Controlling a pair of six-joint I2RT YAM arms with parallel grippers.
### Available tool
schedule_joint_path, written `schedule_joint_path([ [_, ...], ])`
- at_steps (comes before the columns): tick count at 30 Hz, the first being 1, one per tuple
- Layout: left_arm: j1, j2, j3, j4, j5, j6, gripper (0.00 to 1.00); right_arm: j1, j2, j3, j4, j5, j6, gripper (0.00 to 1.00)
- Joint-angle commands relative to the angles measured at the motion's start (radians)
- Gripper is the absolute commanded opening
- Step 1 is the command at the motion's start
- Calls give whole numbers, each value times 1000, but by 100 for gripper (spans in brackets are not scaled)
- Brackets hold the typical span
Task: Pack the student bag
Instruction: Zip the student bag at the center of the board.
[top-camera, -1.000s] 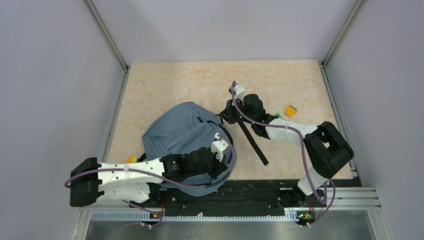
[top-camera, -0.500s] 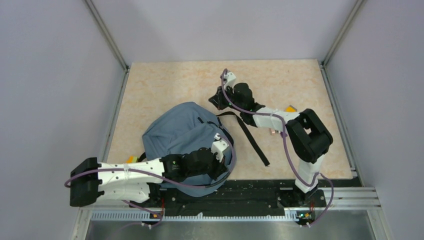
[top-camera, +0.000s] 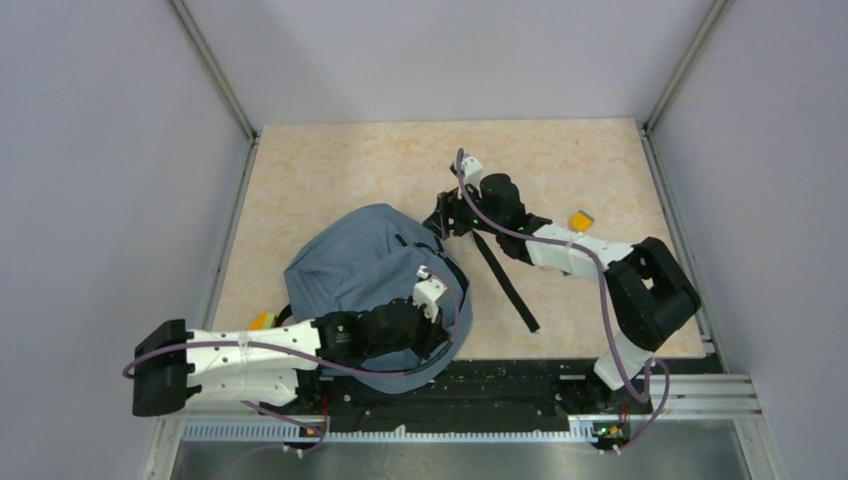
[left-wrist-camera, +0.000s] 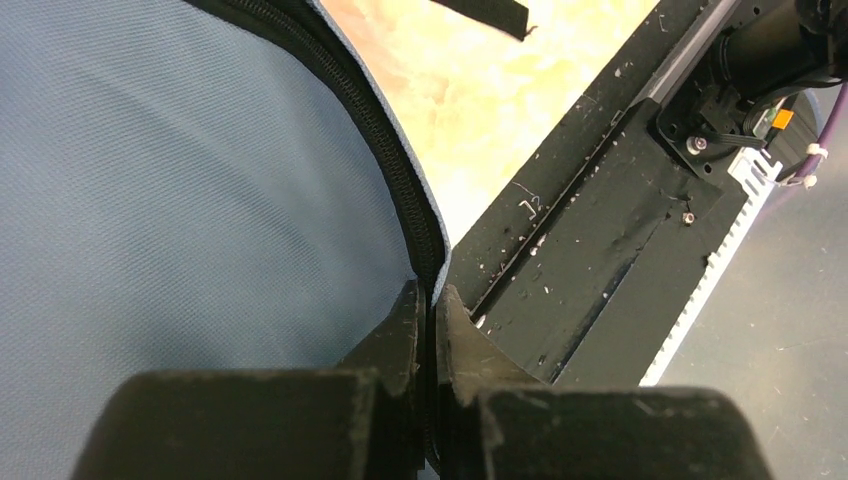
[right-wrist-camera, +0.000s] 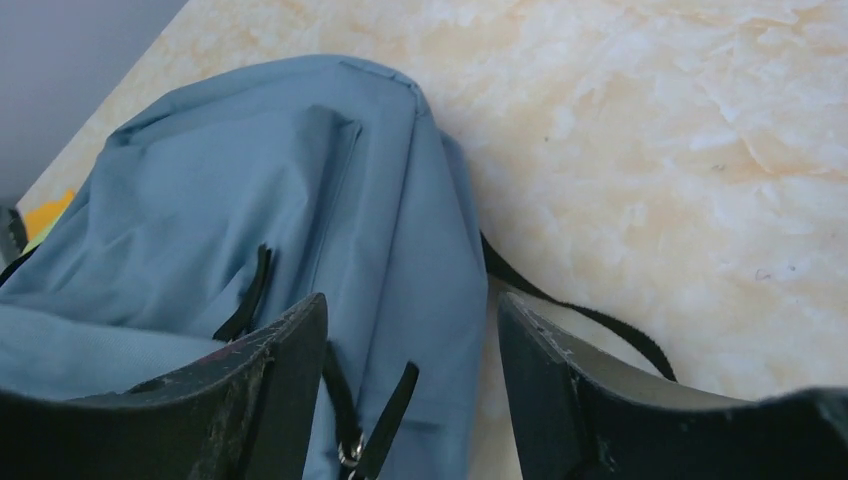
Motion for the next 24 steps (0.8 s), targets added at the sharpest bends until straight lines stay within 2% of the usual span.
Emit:
schedule_joint_path([
  [1, -3, -57, -16, -5, -36, -13, 0, 8, -85, -41, -71, -93, -25, 63],
  [4, -3, -67, -12, -23, -44, -10, 0, 13, -86, -46, -107, -164, -31, 60],
  [11, -3, -76, -10, -29, -43, -12, 0, 31, -108, -91, -123, -144, -34, 51],
  [13, -3, -73, -7, -28, -40, -12, 0, 31, -109, -89, -125, -131, -34, 44],
  [17, -3, -68, -4, -30, -41, -12, 0, 31, -109, -82, -118, -120, -32, 23],
  [23, -3, -61, 0, -27, -35, -15, 0, 31, -114, -64, -122, -89, -42, 2],
  [24, -3, -59, -1, -25, -33, -16, 0, 31, -114, -59, -125, -86, -44, 1],
])
